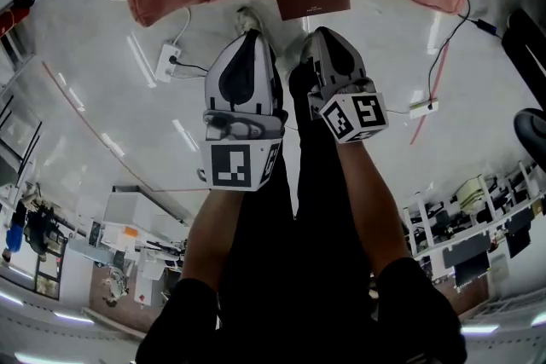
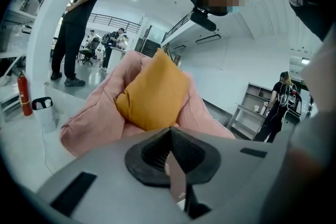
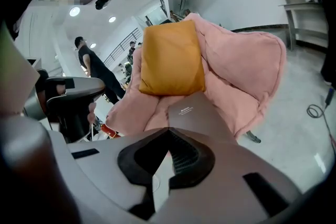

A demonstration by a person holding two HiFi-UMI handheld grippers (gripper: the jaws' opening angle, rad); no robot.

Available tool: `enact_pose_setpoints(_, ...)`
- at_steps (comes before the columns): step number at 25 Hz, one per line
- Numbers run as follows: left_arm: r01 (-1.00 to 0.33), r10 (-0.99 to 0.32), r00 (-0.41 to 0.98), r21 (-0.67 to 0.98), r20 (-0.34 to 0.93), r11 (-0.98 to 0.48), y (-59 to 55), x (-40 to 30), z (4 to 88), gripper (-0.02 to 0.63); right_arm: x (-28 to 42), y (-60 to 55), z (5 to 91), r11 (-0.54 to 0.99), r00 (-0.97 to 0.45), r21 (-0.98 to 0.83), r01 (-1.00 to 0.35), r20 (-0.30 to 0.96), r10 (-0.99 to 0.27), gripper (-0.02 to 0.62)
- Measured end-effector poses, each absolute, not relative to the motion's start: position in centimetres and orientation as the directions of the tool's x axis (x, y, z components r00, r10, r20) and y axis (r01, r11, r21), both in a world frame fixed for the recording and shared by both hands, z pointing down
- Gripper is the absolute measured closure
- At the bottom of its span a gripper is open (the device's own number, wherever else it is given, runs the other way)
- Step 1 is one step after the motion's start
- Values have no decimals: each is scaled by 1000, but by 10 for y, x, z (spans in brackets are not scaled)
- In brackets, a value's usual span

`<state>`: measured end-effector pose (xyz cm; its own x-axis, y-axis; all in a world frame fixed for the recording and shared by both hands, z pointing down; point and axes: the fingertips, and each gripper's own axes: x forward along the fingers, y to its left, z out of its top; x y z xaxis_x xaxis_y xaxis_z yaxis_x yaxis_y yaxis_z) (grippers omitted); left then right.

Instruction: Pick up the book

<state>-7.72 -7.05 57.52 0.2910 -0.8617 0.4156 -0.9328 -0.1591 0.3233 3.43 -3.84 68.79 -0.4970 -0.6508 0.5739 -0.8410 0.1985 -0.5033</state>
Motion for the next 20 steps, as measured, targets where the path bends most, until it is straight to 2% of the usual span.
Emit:
enact_pose_setpoints(11, -936, -861, 290, 313, 418, -163, -75, -75, 600, 598, 31, -14, 772, 39, -623, -732, -680, 549, -557, 590)
enact_pose_setpoints(20, -936, -858, 285, 317, 426, -154, -72, -75, 621, 598, 38, -7, 808, -87, -620, -791, -606, 538, -571, 478)
